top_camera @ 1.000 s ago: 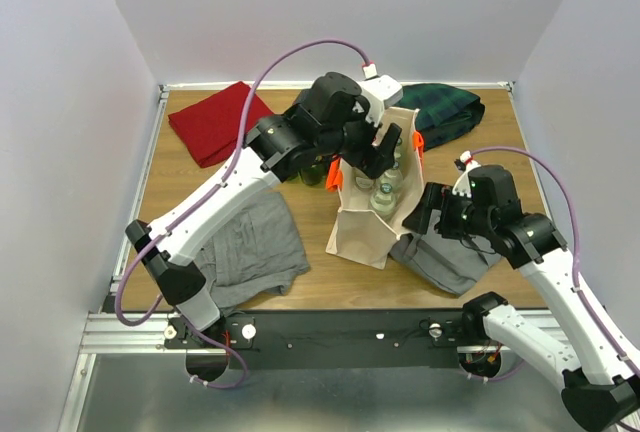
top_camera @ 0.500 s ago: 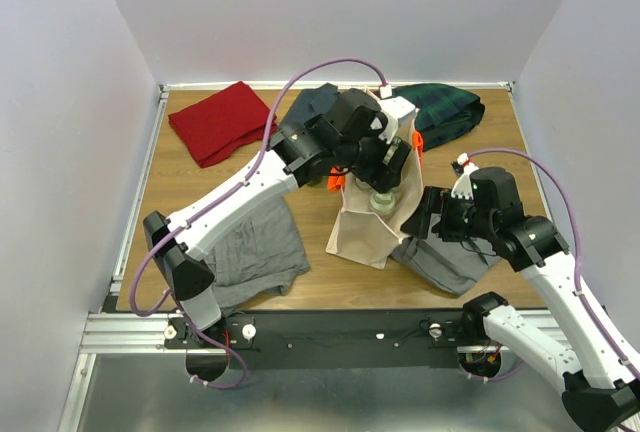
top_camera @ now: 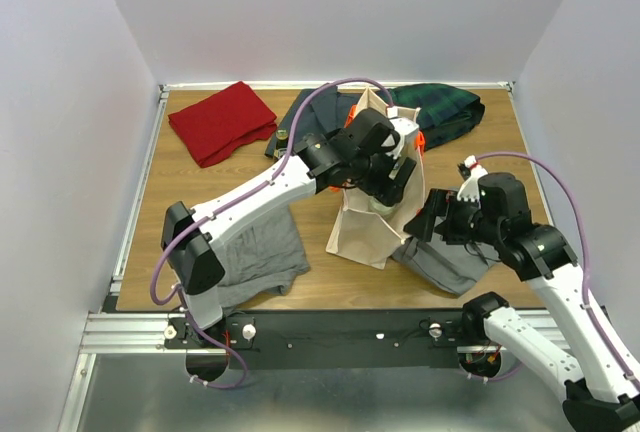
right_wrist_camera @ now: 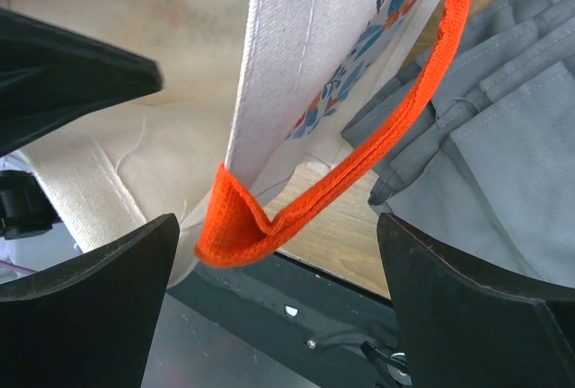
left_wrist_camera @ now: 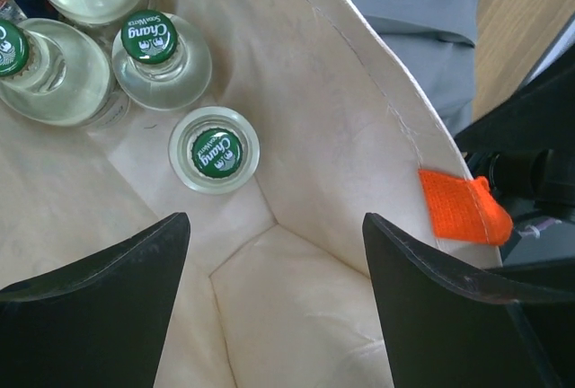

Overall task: Take the beverage out of the canvas bag
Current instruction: Take out the drink from the canvas bag.

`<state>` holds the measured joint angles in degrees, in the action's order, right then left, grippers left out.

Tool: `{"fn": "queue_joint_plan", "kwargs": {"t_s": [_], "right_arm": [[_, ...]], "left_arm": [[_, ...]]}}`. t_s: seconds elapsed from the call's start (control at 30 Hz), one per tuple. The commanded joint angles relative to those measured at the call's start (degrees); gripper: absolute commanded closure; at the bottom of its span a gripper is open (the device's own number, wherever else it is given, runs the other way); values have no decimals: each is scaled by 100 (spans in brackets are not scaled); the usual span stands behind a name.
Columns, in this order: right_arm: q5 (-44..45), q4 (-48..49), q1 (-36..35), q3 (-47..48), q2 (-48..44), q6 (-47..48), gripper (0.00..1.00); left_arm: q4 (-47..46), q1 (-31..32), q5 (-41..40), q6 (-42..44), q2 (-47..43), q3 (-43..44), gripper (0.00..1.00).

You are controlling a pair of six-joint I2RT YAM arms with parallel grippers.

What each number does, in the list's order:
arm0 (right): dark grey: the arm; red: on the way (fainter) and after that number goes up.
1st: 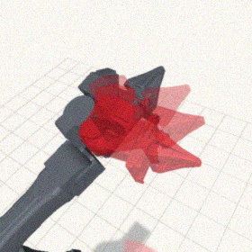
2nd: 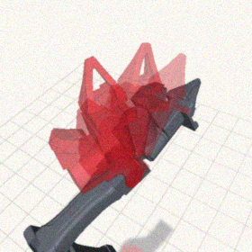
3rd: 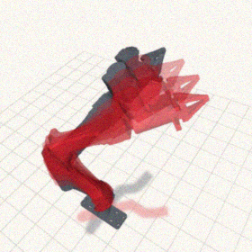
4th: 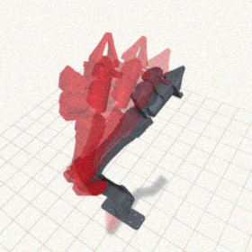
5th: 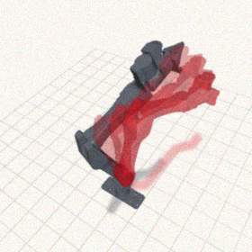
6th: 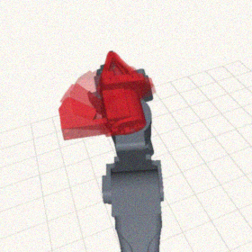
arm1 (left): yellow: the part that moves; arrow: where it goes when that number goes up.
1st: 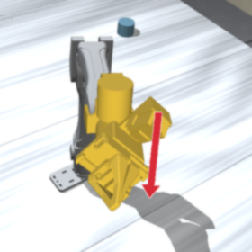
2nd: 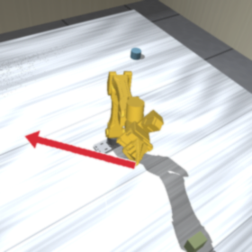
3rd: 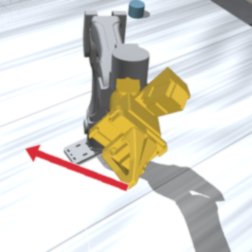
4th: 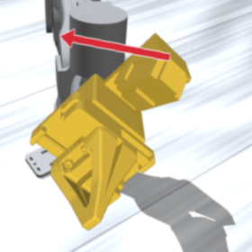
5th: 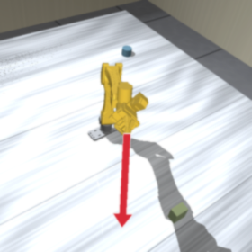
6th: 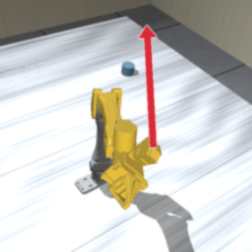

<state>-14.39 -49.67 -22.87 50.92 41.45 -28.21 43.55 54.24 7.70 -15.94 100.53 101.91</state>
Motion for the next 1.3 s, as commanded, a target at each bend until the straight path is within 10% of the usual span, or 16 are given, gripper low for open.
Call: {"fn": "queue_joint_plan", "kwargs": {"t_s": [0.0, 1.27], "right_arm": [[173, -227, -24, -73, -233, -36, 0], [147, -139, -24, -161, -384, 8, 0]], "left_arm": [[-311, 52, -340, -233, 142, -136, 12], [-330, 61, -1263, -647, 1109, 409, 2]]}}
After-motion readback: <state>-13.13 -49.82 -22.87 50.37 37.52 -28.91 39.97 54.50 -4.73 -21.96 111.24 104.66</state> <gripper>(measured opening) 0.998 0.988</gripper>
